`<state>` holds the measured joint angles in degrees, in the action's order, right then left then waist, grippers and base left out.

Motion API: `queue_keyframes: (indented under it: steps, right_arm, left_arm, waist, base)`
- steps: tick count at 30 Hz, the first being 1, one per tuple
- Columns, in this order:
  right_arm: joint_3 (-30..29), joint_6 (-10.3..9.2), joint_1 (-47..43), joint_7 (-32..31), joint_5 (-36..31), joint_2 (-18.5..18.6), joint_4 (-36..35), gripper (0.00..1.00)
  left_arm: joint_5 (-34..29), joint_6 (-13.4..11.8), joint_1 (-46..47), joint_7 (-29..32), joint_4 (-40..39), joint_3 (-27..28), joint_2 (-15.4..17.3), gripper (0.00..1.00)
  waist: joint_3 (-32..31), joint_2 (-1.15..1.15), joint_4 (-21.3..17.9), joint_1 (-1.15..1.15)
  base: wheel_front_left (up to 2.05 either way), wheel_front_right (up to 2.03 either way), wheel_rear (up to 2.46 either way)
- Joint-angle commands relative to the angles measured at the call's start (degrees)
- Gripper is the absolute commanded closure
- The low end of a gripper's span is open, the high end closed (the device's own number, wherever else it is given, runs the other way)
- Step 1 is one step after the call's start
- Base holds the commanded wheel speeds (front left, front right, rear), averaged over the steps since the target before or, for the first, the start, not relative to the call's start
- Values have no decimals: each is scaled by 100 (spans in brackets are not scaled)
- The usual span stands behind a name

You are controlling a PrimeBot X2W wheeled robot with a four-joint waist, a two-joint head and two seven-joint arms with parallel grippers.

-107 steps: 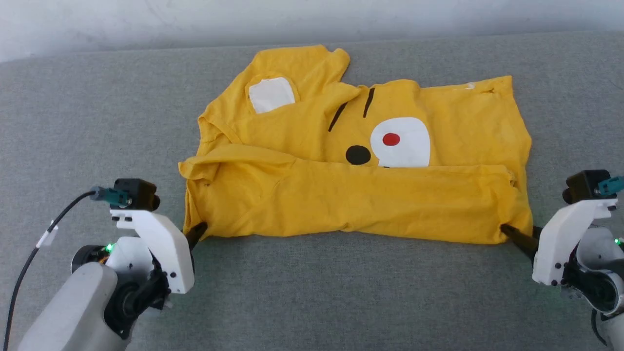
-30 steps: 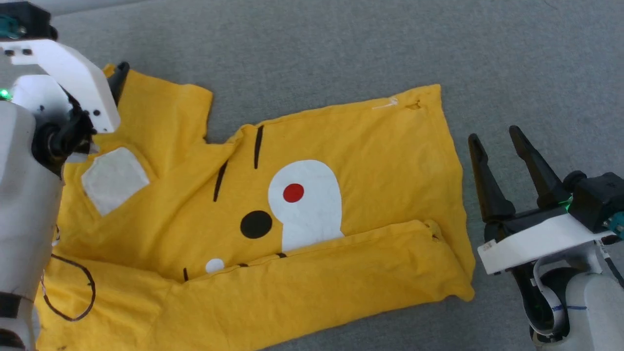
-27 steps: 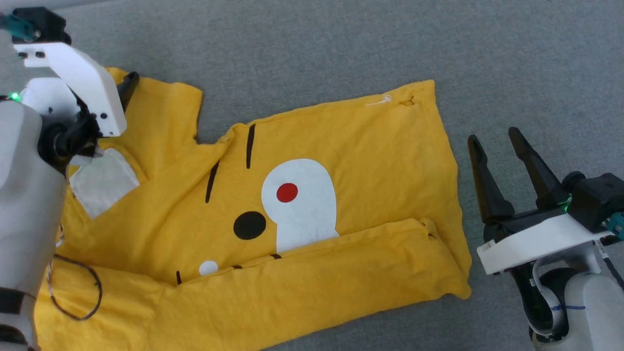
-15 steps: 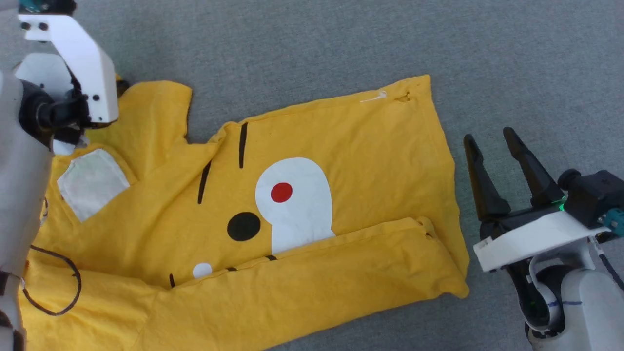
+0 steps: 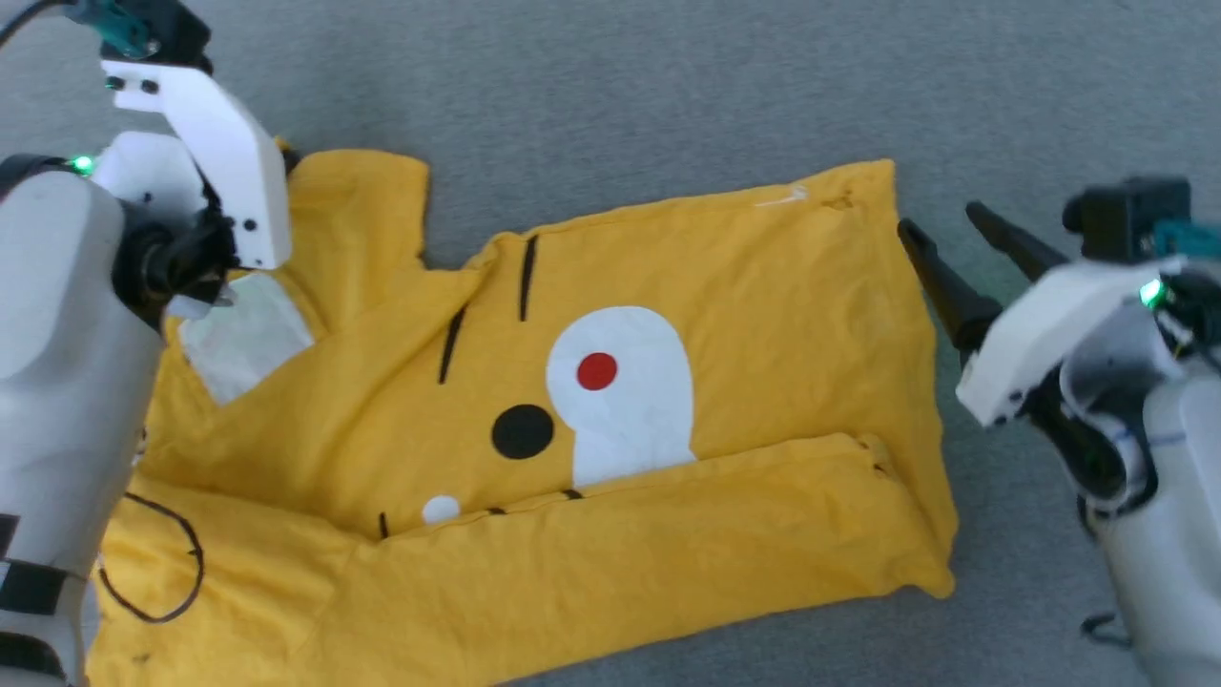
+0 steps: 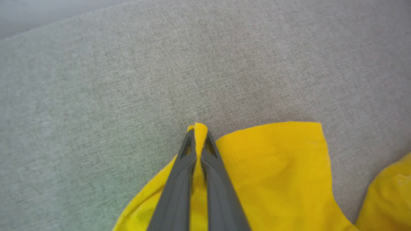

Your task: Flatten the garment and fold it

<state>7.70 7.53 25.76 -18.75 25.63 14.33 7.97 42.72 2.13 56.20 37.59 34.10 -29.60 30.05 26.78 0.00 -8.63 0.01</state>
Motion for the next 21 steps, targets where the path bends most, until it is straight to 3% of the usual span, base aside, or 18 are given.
queue_keyframes:
  steps: [1,9,15,16,17,18,19,21]
  right_arm:
    - [65,-4,149,-30,5,43,31,0]
    - [1178,-4,1389,-845,248,645,971,0]
    - [1991,-4,1718,-2145,920,922,1824,3]
    - [2038,-4,1723,-2400,1015,940,1937,51]
    - [2086,-4,1731,-2611,1083,957,2004,67]
    - [2117,-4,1745,-2755,1151,962,2029,90]
    - [2141,-4,1754,-2883,1209,964,2047,100]
    - [2220,-4,1813,-3007,1266,989,1956,100]
  left_arm:
    - [-48,-41,-189,-14,25,-40,-12,100]
    - [-151,-82,-104,-541,-517,-33,-174,100]
    - [-102,-87,-196,-712,-707,-32,-269,100]
    - [-89,-85,-220,-734,-719,-25,-267,100]
    - [-71,-83,-247,-751,-727,-16,-262,100]
    - [-55,-80,-270,-769,-733,-4,-250,100]
    - [-45,-86,-290,-805,-736,16,-236,100]
    - [-43,-113,-312,-915,-739,65,-208,100]
  waist:
    - [-66,0,219,-1]
    - [39,0,748,-1]
    - [84,0,966,-1]
    - [81,0,982,-1]
    - [80,0,994,-1]
    - [79,0,1003,-1]
    - [73,0,1009,-1]
    - [44,0,1016,-1]
  base:
    - [0,0,0]
    - [0,0,0]
    - [0,0,0]
    - [0,0,0]
    - [0,0,0]
    - [0,0,0]
    - [0,0,0]
    - [0,0,0]
